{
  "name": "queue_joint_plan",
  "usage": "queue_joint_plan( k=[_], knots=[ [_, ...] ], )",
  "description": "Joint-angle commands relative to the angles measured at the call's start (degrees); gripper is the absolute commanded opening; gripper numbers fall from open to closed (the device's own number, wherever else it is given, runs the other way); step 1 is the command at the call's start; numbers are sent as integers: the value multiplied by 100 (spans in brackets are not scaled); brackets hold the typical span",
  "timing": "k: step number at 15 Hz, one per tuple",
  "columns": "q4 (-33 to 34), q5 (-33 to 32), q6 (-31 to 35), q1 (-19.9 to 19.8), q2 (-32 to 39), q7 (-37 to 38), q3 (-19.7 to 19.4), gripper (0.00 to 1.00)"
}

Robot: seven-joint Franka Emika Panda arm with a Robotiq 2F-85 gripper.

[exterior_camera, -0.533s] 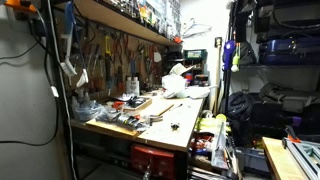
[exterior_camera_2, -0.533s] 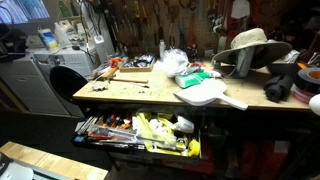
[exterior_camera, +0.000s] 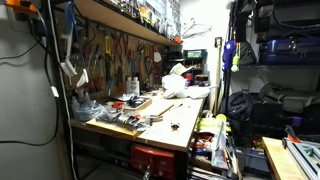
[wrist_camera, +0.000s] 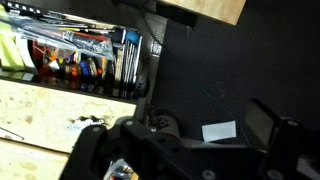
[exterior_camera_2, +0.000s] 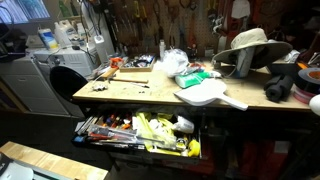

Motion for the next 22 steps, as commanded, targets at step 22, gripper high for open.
queue_joint_plan(
  k=[22],
  knots=[
    [-678,-2161,667,-1721,1259,-2039,-2356,100]
  ],
)
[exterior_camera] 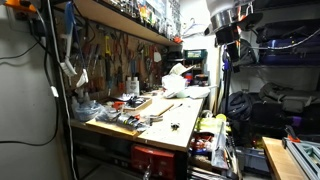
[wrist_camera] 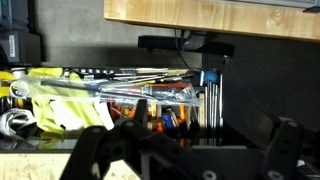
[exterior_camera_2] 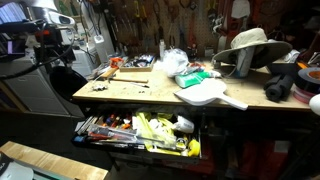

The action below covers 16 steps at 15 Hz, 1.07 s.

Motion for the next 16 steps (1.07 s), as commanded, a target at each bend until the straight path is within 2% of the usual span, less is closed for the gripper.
queue_joint_plan(
  k=[1,3,6,9,11,12,16],
  knots=[
    [-247,-653,596,-359,474,-934,-555,100],
    [-414,-1040,1260,-504,699,-1758,-930,100],
    [-608,-1192,2393,-776,1210,-2304,-1381,100],
    [-887,-1023,3628,-1013,1749,-3183,-1789,100],
    [-981,-868,4160,-1194,2153,-3622,-1959,100],
    [-895,-941,3717,-1241,1799,-3231,-1626,100],
    [-940,-931,4073,-1388,2189,-3499,-1722,100]
  ],
)
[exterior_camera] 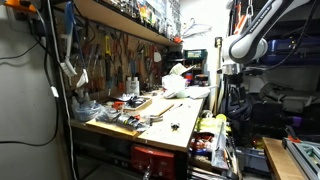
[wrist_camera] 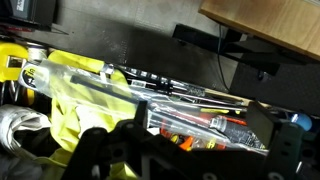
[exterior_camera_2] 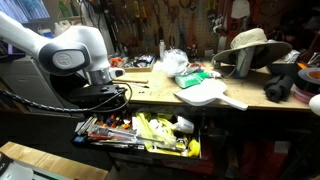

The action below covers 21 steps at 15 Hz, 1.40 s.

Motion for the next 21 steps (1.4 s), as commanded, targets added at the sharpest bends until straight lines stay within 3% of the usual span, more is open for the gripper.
queue_joint_plan(
  k=[1,10,15,21],
  knots=[
    [-2,62,-1,-215,11,-41,231,100],
    [3,62,1,-215,10,-43,232,100],
    [523,145,1,-451,1067,-270,147,100],
    [1101,515,162,-1138,2426,-927,172,100]
  ],
)
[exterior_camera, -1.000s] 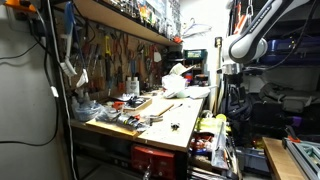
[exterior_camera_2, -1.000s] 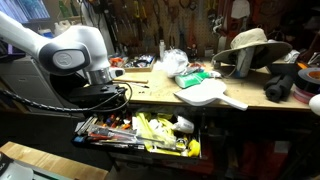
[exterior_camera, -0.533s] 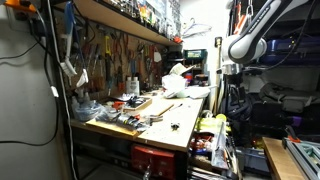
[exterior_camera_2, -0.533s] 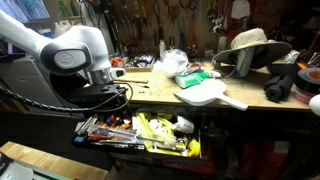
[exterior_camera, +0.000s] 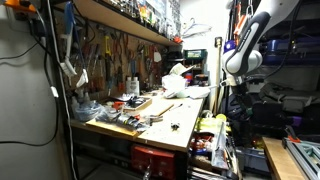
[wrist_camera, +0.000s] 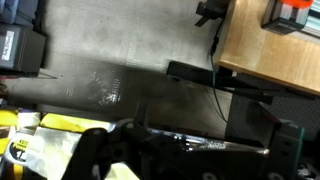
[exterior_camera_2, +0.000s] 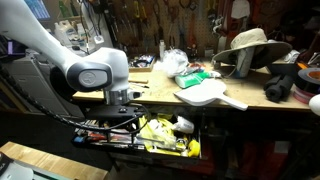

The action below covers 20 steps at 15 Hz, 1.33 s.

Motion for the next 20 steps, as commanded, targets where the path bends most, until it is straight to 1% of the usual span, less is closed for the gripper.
queue_joint_plan(
  k=[1,3,5,7,8,9,11,13,14,15,18,19,20],
  knots=[
    [432,492,271,-487,951,-604,105,100],
    [526,1202,715,-917,1249,-1186,285,100],
    [676,1696,958,-1312,1527,-1686,470,100],
    [801,2250,1215,-1847,1689,-2423,839,100],
    [624,1717,996,-1461,1435,-1775,579,100],
    [673,1762,1025,-1591,1501,-1885,646,100],
    [681,1744,1025,-1589,1500,-1858,647,100],
    [678,1748,1024,-1542,1478,-1826,660,100],
    [637,1634,1068,-1468,1473,-1784,643,100],
    [620,1677,1256,-1430,1565,-1695,704,100],
    [755,1555,1514,-1305,2012,-1294,741,100],
    [805,1532,1559,-1297,2134,-1209,769,75],
    [868,1515,1620,-1304,2279,-1145,798,74]
  ],
)
